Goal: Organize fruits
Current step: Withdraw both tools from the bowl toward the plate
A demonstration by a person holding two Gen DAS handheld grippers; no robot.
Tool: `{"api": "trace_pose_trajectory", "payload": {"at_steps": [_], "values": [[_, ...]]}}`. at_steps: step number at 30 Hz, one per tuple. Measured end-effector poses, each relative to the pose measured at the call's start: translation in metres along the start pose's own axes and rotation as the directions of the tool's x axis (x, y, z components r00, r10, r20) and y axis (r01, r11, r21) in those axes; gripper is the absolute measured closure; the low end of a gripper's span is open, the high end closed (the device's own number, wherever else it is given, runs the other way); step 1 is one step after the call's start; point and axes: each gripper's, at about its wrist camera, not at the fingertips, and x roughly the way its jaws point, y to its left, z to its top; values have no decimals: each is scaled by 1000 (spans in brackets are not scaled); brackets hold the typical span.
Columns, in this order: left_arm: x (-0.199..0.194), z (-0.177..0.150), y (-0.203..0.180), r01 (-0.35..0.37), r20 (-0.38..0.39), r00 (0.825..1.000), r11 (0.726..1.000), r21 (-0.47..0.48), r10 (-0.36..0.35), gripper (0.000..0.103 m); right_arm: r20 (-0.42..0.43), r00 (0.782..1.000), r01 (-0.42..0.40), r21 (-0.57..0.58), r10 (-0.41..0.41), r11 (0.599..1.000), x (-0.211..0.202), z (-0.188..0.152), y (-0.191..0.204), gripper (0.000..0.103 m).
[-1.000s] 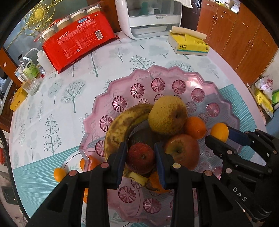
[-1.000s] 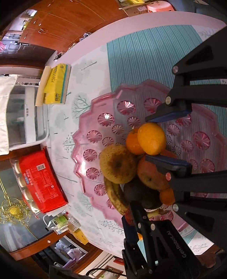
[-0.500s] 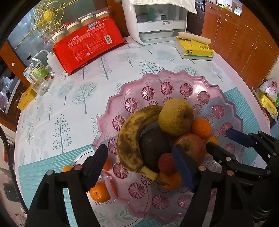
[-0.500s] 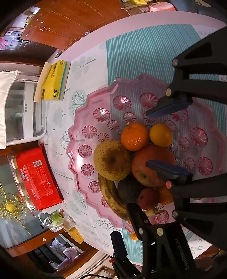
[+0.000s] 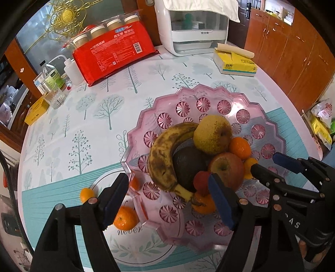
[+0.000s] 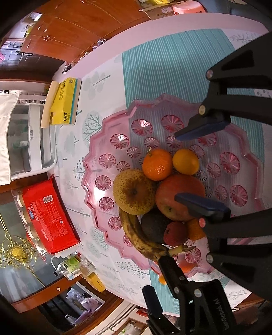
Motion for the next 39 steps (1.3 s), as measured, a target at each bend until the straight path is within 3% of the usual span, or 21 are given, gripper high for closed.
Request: {"api": "trace_pose_trajectory", "payload": {"at_steps": [5,18,27,39], "values": [[-11,-9,6,5,17,1000,1000,-29,-4,26,14,1000,0,4,0,1000,-9,-3,2,50],[-61,-33,13,-11,160,987,1000,5,10,26,71,997,-3,5,3,1000,-45,-8,10,50],[-90,-42,34,47,146,988,999,-25,-42,26,125,992,-23,-10,25,1000,-76,-10,25,50],[-151,-39,91,-78,229,970,997,-18,80,19,198,977,-75,-46,83,996,-110,-1,64,50]]}}
